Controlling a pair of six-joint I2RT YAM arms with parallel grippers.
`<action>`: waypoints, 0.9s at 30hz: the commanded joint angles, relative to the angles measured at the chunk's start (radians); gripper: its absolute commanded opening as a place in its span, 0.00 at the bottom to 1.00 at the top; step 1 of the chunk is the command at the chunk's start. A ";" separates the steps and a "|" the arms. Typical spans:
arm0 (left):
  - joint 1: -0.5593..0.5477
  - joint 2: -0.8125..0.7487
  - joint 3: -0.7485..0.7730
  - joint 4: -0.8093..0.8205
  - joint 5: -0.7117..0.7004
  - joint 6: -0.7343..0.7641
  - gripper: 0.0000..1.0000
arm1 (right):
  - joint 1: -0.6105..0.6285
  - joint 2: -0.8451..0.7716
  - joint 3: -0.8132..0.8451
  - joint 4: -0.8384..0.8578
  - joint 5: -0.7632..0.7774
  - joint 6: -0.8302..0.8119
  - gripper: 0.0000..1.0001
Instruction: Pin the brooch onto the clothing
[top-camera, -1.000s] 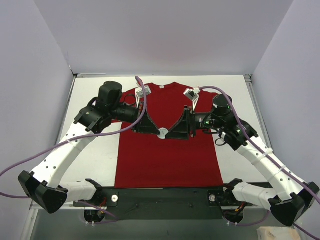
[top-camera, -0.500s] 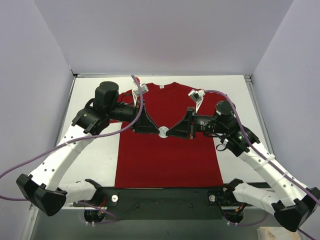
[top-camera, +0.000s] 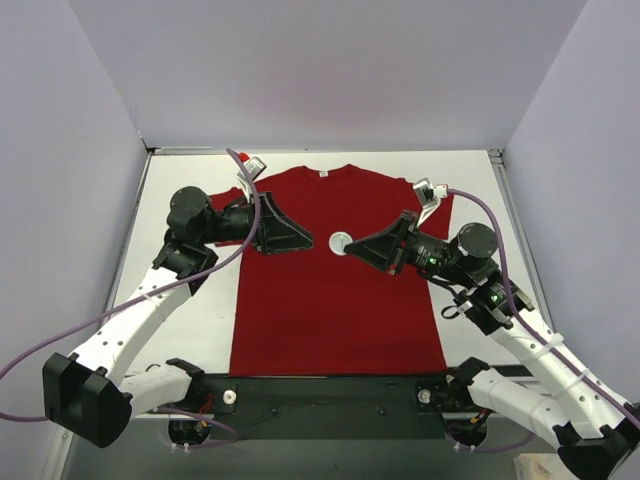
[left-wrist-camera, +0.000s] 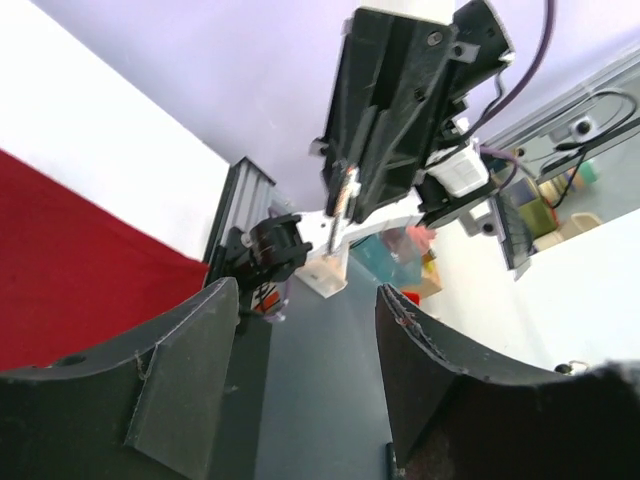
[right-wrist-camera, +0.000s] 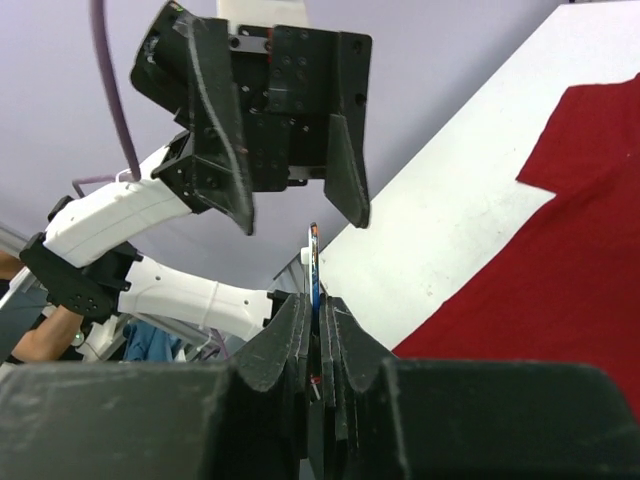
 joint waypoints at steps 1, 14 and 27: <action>-0.006 -0.002 0.019 0.210 -0.012 -0.109 0.67 | -0.002 0.053 0.018 0.137 -0.025 0.040 0.00; -0.057 0.040 0.084 0.014 -0.057 0.037 0.61 | 0.014 0.114 0.046 0.199 -0.042 0.067 0.00; -0.072 0.094 0.105 0.056 -0.042 0.020 0.12 | 0.021 0.131 0.055 0.171 -0.043 0.050 0.00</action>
